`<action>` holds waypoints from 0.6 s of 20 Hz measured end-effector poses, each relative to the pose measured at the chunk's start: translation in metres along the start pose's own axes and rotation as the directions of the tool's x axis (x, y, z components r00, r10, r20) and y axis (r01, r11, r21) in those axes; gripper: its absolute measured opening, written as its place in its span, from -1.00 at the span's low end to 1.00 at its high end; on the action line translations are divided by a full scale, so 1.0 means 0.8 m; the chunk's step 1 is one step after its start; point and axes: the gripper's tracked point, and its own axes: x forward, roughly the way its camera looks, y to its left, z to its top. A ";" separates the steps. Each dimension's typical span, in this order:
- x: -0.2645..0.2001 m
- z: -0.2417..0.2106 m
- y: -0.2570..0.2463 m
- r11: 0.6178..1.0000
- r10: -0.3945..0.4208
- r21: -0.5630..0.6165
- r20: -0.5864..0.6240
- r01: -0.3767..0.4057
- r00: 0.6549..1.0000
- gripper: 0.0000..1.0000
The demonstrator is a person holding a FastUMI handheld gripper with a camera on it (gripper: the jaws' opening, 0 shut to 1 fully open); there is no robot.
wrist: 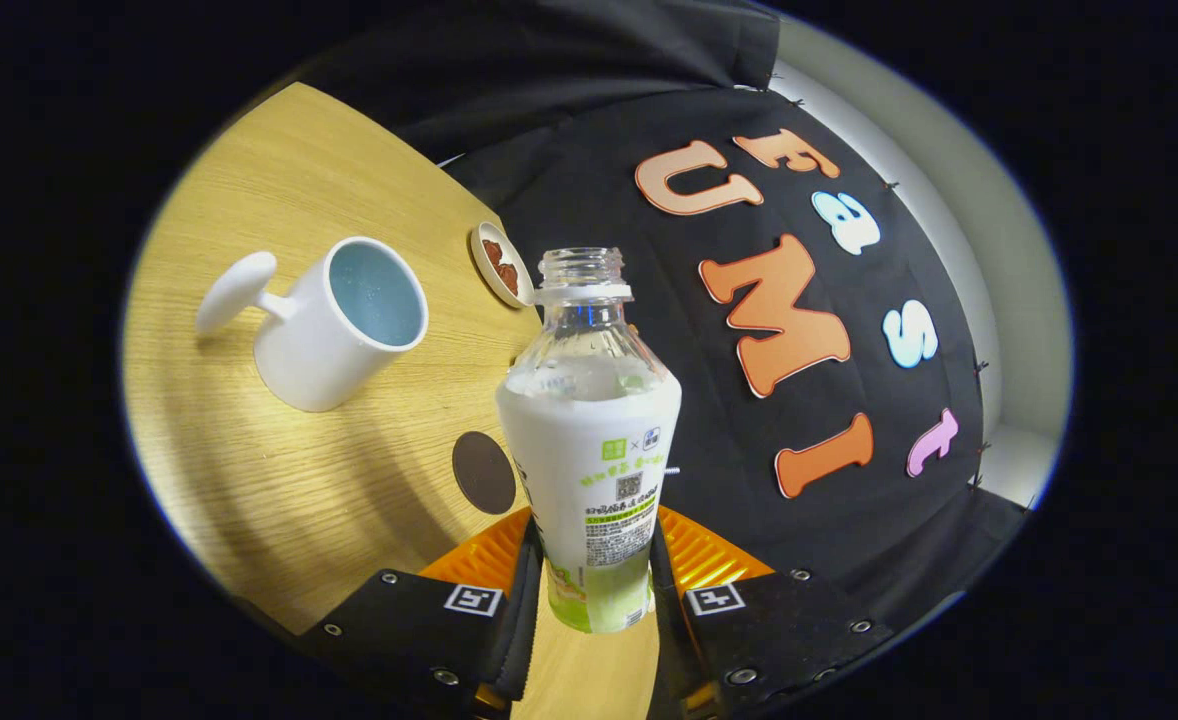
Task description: Take the bottle from table, then pour the juice into the cup, finally place the bottle on the coaster
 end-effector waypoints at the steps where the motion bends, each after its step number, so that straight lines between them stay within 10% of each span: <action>1: 0.001 0.001 0.000 1.000 -0.004 -0.029 0.001 0.004 1.000 0.05; 12: 0.021 0.005 0.015 0.968 -0.036 -0.249 0.021 0.040 0.999 0.05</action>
